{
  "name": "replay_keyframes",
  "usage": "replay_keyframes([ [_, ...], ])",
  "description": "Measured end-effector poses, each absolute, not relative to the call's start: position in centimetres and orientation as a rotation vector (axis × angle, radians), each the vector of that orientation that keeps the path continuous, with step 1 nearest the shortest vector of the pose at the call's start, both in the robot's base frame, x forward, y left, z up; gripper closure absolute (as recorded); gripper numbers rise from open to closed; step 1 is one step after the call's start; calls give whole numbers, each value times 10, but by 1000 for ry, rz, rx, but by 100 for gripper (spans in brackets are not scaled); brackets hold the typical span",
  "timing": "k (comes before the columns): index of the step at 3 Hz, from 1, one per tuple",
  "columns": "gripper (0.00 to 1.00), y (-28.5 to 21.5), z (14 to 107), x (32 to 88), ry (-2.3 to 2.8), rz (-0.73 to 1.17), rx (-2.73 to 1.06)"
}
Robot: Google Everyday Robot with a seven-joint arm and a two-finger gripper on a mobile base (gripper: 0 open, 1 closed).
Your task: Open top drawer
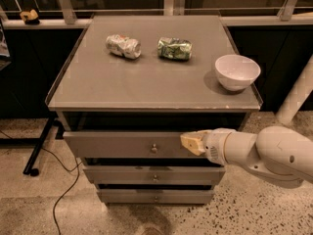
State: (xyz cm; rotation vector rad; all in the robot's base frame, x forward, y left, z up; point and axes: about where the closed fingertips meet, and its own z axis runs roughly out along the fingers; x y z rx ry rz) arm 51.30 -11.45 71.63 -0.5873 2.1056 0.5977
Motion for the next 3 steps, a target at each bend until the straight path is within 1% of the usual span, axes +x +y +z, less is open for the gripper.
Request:
replay_keyframes([
  [2, 100, -115, 717, 519, 2102, 578, -562],
  [3, 100, -128, 722, 559, 2077, 500, -506],
])
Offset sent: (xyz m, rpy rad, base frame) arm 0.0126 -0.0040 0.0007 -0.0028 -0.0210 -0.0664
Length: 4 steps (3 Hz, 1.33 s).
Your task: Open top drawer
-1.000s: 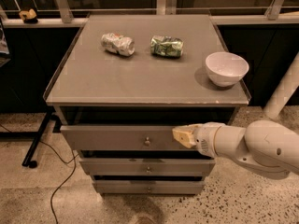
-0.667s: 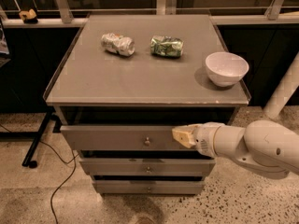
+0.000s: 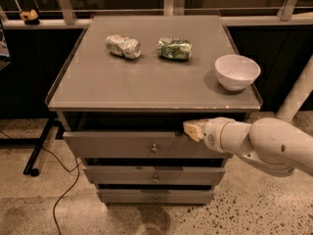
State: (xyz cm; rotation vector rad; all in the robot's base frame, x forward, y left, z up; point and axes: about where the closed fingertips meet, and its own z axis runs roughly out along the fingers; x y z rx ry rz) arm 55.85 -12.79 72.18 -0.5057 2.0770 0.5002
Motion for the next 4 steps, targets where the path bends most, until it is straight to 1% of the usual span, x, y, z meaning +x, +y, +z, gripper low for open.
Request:
replay_keyframes([
  [2, 100, -129, 711, 568, 2094, 476, -496],
  [4, 100, -142, 687, 585, 2144, 416, -441],
])
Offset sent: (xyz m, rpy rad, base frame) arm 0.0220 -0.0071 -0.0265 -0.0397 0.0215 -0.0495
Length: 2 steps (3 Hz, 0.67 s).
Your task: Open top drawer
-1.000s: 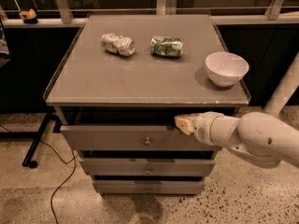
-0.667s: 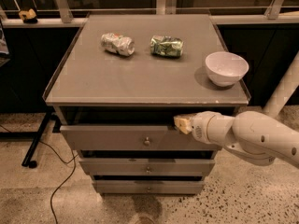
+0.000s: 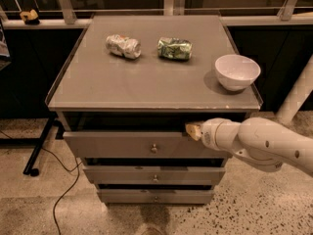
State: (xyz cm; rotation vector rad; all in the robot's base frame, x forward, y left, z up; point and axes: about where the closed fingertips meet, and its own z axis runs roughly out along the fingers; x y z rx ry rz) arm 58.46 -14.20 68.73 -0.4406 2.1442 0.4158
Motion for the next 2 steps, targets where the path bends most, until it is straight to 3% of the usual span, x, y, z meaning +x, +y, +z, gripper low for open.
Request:
replay_keyframes([
  [2, 100, -137, 682, 589, 2159, 399, -467],
])
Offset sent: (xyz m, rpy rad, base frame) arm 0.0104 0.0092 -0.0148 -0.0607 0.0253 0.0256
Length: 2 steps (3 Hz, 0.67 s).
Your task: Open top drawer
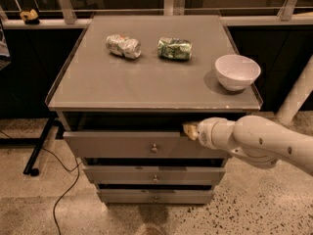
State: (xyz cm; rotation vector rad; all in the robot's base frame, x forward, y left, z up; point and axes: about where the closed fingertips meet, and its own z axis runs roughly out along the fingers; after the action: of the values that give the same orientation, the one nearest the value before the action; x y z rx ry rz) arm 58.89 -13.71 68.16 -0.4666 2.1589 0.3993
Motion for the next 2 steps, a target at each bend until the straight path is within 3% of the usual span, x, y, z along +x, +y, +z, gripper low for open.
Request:
replay_keyframes([
  [2, 100, -142, 672, 590, 2208, 373, -499],
])
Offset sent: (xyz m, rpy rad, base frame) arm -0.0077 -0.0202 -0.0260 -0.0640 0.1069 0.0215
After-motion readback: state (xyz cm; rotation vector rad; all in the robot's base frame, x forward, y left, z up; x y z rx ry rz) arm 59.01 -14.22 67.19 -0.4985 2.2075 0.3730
